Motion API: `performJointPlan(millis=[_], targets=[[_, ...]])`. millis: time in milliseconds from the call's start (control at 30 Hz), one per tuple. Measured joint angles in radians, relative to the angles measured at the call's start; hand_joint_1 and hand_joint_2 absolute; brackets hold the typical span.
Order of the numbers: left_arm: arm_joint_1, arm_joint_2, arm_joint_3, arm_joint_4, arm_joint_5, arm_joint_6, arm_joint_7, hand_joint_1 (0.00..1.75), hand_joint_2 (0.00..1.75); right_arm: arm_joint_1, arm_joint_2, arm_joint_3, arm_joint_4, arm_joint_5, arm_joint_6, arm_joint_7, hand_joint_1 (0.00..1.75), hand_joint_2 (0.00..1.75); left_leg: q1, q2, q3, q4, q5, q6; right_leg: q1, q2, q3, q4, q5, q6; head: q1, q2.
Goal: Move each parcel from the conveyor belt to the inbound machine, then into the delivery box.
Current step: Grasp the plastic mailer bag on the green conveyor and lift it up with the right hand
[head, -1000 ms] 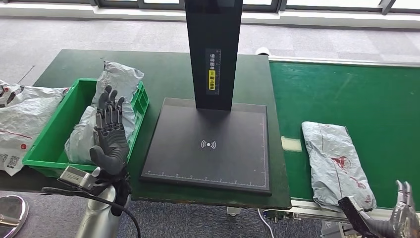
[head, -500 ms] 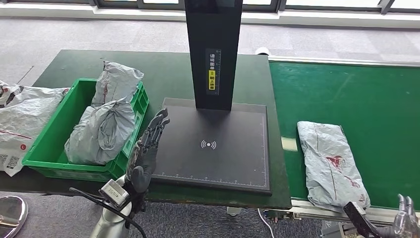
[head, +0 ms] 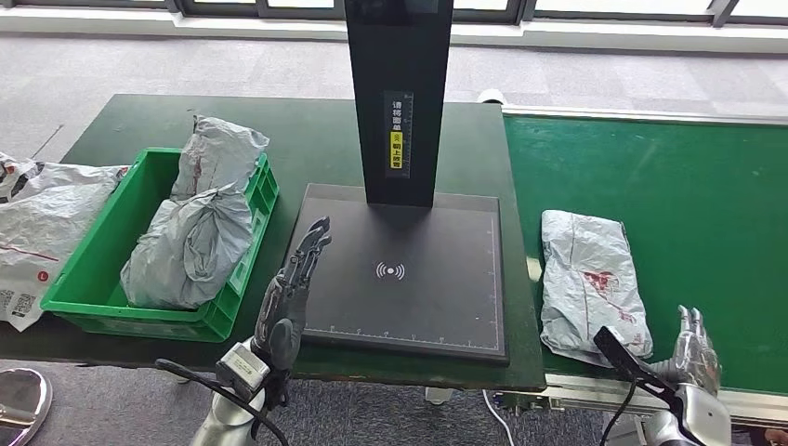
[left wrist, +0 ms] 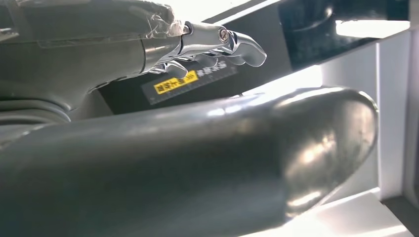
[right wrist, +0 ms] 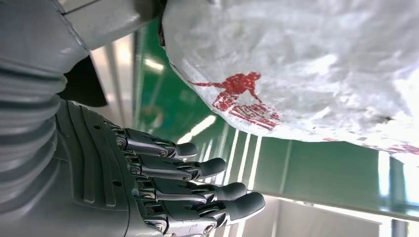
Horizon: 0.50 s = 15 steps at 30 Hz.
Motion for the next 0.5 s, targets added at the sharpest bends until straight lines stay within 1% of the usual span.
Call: performJointPlan(millis=[167,433,500], targets=[[0.018,-0.001,0.000,0.009,0.000,0.027,0.000,0.00,0.00,-0.058,0.027,0.043,0.036,-0.007,0.034,-0.031,0.00,1.75,0.000,-0.003,-0.001,0.000,0.001,-0.001,0.000,-0.002,0.000,0.000,0.000,0.000,0.000,0.000],[0.024,-0.001,0.000,0.008,0.002,0.030,0.000,0.00,0.00,-0.077,0.043,0.072,0.068,-0.022,0.117,0.000,0.00,1.75,0.000,-0.004,-0.002,0.000,0.001,0.000,0.000,-0.003,0.000,0.000,0.000,0.000,0.000,0.000],[0.024,-0.001,0.000,0.008,0.002,0.031,0.000,0.00,0.00,-0.076,0.044,0.076,0.074,-0.029,0.142,0.009,0.77,1.75,0.000,-0.004,-0.002,0.000,0.001,0.000,0.000,-0.004,0.000,0.000,0.000,0.000,0.000,0.000]])
